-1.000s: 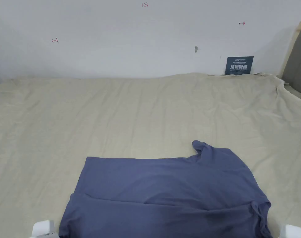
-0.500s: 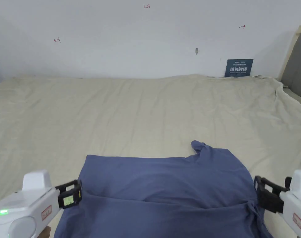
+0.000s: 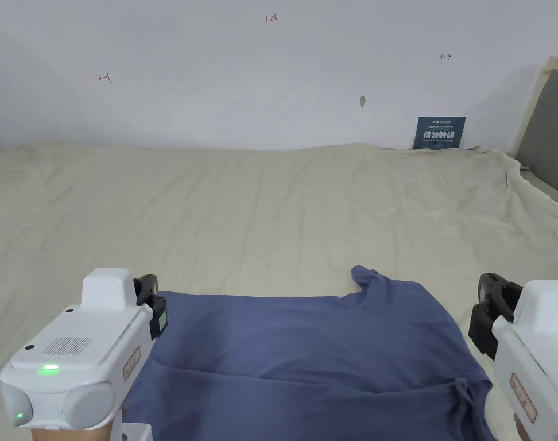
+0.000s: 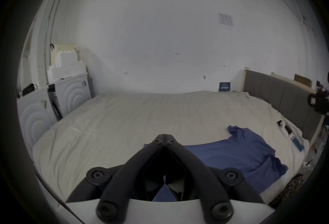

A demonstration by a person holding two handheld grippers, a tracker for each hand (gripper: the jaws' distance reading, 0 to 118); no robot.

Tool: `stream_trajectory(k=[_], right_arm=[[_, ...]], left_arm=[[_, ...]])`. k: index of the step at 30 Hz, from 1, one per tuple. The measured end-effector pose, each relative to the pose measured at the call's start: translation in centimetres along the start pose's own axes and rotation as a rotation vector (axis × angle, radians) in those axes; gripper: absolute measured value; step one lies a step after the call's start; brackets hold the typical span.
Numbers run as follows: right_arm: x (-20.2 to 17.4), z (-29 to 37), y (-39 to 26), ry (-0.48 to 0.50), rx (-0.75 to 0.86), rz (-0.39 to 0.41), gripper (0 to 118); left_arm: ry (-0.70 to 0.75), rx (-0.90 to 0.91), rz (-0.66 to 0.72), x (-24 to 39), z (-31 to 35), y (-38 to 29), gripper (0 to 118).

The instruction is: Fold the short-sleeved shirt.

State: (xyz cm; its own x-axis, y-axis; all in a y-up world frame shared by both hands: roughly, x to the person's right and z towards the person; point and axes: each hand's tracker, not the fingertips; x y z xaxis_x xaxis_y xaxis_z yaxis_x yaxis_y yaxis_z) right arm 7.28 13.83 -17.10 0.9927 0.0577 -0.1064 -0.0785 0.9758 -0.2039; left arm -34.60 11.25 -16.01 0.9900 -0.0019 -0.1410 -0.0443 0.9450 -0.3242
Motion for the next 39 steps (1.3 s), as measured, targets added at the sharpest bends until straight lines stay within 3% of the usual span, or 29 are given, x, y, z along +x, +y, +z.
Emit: stream_trajectory(k=[8, 14, 19, 22, 24, 26, 27, 28, 34, 37, 38, 39], right_arm=[[-0.2, -2.5, 0.2, 0.006, -0.016, -0.012, 0], [-0.2, -6.7, 0.1, 0.014, -0.042, -0.007, 0], [-0.3, -10.5, -0.5, 0.009, -0.081, -0.006, 0], [-0.3, -11.7, -1.3, 0.001, -0.110, -0.007, 0], [-0.7, -12.7, -1.5, -0.003, -0.136, -0.009, 0], [-0.7, -13.4, -2.1, -0.007, -0.158, -0.019, 0], [-0.7, -13.7, -2.4, -0.012, -0.169, -0.020, 0], [-0.8, -14.3, -2.5, -0.016, -0.179, -0.019, 0], [-0.8, -15.5, -3.5, -0.031, -0.224, -0.025, 0], [-0.9, -15.6, -3.7, -0.035, -0.240, -0.020, 0], [-1.0, -15.6, -3.7, -0.038, -0.245, -0.019, 0], [-1.0, -15.5, -3.7, -0.038, -0.248, -0.017, 0]], left_arm=[[0.001, -0.055, -0.011, -1.4, -3.9, 0.4, 0], [-0.005, -0.154, -0.067, -3.5, -11.5, 0.9, 0], [-0.029, -0.345, 0.058, -6.5, -20.2, 0.7, 0], [-0.005, -0.448, 0.151, -8.1, -25.0, 0.1, 13], [-0.007, -0.518, 0.185, -9.1, -28.1, -0.6, 42], [0.012, -0.598, 0.183, -9.5, -30.7, -1.5, 84], [0.027, -0.635, 0.173, -9.6, -32.0, -2.0, 94], [0.036, -0.652, 0.153, -9.6, -32.7, -2.5, 95], [0.085, -0.695, 0.084, -9.1, -35.7, -5.3, 89], [0.083, -0.719, 0.110, -8.9, -36.5, -6.5, 54], [0.071, -0.741, 0.120, -8.9, -36.4, -7.1, 51], [0.069, -0.736, 0.114, -8.5, -35.9, -7.3, 41]])
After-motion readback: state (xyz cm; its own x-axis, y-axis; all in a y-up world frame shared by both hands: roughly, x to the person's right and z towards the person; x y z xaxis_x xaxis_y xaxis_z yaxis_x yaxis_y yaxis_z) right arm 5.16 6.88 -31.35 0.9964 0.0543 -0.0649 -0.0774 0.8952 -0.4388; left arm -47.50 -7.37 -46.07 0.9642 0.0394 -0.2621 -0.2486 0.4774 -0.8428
